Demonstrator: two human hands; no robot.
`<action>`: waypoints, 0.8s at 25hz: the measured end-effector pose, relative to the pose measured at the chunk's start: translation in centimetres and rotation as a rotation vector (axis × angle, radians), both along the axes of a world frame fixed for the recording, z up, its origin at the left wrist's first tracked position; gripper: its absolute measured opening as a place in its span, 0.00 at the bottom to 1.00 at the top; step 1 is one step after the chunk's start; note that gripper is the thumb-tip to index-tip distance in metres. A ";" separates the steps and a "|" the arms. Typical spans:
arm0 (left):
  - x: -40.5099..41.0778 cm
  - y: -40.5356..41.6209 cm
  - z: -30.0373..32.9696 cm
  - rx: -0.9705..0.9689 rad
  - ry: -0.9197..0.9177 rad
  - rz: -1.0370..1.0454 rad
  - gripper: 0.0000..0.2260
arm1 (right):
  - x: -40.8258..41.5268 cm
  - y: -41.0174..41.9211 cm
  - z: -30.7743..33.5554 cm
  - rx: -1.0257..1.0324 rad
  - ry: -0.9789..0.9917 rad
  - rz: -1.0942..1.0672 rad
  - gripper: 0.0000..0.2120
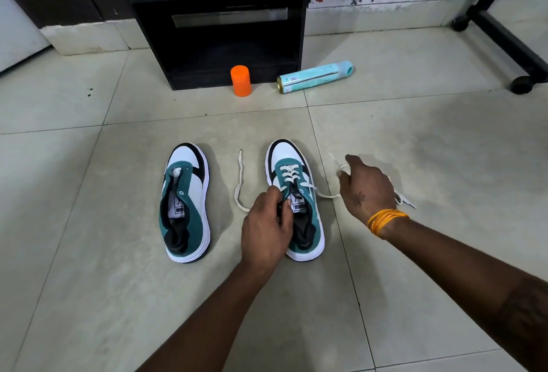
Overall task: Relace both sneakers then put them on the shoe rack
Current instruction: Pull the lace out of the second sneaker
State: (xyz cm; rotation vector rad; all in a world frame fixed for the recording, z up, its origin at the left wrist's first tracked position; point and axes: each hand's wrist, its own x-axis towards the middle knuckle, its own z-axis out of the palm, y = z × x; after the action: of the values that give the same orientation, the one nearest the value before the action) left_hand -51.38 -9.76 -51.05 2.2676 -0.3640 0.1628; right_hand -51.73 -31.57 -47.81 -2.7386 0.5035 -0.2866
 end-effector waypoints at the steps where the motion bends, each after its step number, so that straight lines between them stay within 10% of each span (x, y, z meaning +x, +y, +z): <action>1: 0.0 0.0 0.0 0.005 -0.001 -0.003 0.08 | -0.3 0.2 0.1 0.053 -0.018 0.040 0.16; 7: 0.2 -0.2 0.6 0.069 -0.002 0.002 0.09 | -2.0 5.0 0.3 0.045 -0.047 0.276 0.15; 14: 1.1 -0.5 0.7 -0.302 0.384 0.395 0.11 | -1.7 5.8 -1.5 0.454 -0.093 -0.131 0.13; 20: 0.9 -0.4 1.6 -0.258 0.307 0.247 0.12 | -3.0 5.9 -1.6 0.378 -0.126 -0.058 0.12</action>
State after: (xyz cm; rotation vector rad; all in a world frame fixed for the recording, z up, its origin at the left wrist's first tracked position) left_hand -50.47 -10.16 -49.43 2.0339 0.0955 -0.0131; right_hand -54.69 -25.70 -49.44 -2.3279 0.5419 -0.3377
